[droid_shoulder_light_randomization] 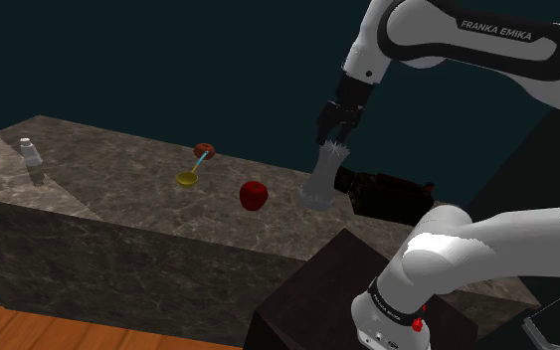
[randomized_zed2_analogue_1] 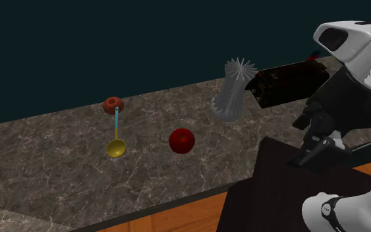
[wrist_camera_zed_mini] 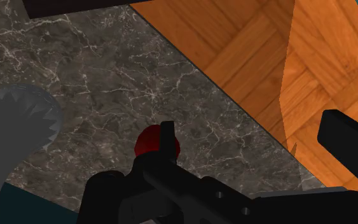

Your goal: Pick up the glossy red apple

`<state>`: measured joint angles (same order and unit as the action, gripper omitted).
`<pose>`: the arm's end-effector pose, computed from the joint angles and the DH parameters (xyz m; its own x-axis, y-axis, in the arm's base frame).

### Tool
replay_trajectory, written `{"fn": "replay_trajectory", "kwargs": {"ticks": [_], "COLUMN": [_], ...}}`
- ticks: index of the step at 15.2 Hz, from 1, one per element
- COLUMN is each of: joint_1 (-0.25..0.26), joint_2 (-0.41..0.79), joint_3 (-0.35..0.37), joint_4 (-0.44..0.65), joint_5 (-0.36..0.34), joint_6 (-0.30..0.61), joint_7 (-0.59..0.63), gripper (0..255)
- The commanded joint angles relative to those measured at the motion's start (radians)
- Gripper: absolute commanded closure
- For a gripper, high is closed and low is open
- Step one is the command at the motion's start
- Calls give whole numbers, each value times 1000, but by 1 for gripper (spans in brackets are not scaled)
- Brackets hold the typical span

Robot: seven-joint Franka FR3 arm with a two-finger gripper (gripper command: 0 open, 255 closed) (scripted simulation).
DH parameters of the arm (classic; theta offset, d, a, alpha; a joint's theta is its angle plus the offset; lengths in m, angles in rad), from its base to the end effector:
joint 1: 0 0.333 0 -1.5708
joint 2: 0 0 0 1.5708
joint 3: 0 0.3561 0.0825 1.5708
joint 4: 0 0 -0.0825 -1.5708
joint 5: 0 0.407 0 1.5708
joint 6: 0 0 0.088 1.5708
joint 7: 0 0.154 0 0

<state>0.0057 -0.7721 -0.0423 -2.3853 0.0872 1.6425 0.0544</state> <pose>0.3135 -0.0016 0.5602 0.9961 -0.0856 0.0220 -0.0825 -0.9896 -0.1177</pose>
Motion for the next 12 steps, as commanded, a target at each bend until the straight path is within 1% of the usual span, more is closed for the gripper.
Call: {"fn": "replay_trajectory", "kwargs": {"ticks": [1, 7, 12], "joint_1": [0, -23, -50], "joint_2": [0, 72, 191], "joint_3": [0, 58, 106], "joint_4": [0, -140, -209], "joint_5": [0, -12, -35], "joint_6": [0, 283, 527], "joint_7": [0, 77, 153], "gripper": [0, 0, 0]}}
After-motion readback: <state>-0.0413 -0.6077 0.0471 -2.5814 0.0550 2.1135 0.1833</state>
